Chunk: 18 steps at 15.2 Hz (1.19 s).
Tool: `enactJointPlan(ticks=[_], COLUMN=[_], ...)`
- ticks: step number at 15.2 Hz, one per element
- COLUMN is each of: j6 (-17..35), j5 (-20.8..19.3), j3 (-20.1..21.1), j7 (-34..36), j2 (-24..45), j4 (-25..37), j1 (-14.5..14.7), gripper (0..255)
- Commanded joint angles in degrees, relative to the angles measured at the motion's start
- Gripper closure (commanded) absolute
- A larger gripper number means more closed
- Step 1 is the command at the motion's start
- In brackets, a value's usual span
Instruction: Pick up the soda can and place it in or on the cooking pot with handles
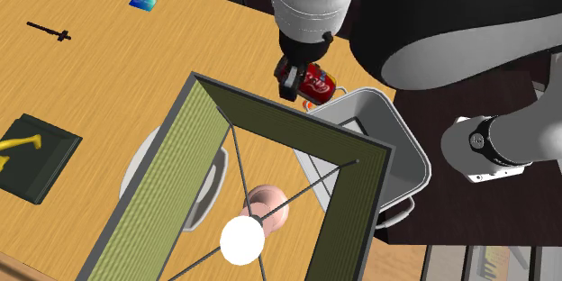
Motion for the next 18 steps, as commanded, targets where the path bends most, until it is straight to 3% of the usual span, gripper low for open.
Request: enactJointPlan(ticks=[1,7,13,18], j6=[0.4,0.1,-1.8,3.0], j5=[-2.8,-7.3,-7.7,-8.0], j3=[1.4,7.3,13.7,13.0], j7=[3.6,13.0,20.9,20.6], j2=[-4.8,-16.9,-27.9,-25.5], j4=[-4.6,-16.0,-25.1,-27.6], j1=[0.3,0.1,0.5,0.6], gripper=[255,255,255,255])
